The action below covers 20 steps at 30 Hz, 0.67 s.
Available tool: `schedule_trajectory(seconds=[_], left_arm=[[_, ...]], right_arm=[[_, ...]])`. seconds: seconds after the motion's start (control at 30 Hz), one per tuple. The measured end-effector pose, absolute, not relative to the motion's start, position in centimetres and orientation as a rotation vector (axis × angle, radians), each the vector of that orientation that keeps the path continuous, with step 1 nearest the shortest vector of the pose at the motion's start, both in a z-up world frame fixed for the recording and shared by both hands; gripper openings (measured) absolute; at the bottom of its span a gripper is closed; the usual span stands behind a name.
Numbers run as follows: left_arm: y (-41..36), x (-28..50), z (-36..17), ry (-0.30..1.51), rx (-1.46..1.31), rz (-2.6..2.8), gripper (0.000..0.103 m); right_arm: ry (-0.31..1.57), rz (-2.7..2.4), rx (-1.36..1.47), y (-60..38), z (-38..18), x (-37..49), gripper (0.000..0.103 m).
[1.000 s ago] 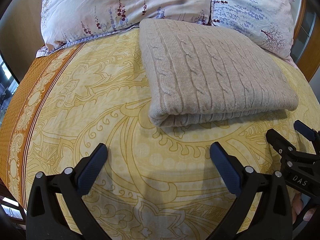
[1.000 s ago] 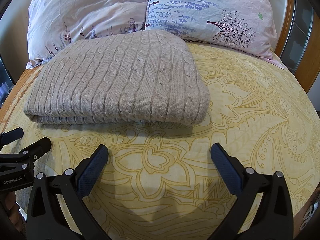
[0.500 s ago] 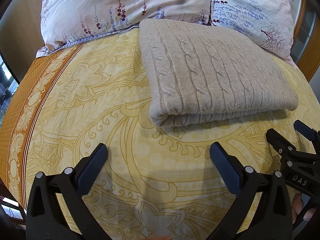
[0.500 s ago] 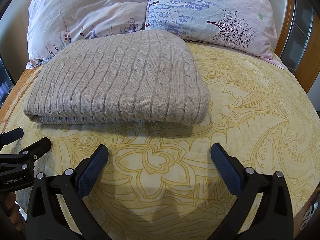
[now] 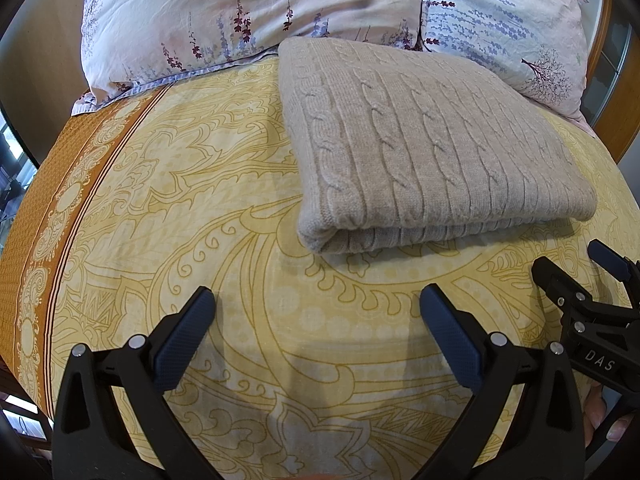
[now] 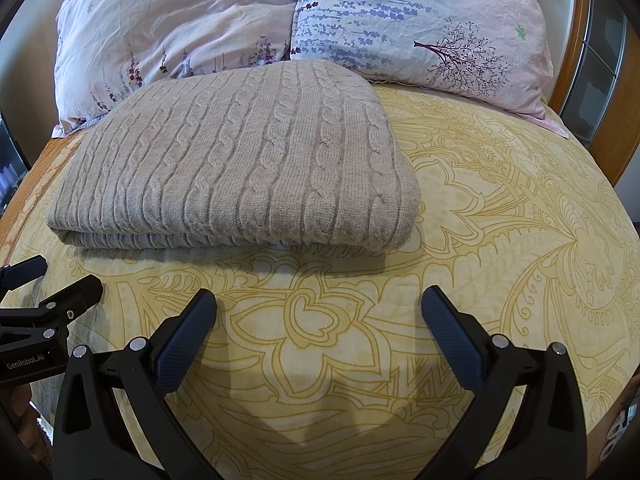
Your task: Fold small clothes
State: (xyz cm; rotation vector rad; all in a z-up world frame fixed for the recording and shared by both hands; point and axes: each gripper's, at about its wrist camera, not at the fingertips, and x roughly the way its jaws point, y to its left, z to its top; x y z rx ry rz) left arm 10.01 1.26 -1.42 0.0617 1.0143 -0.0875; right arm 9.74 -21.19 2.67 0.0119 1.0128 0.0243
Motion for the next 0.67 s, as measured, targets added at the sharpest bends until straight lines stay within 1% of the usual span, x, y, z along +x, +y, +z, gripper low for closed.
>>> schedule_trajectory(seconds=[0.67], left_arm=[[1.2,9.8,-1.4,1.013,0.065,-0.093,0.101]], right_arm=[[1.012,0.024,0.012,-21.21,2.68,9.73,0.102]])
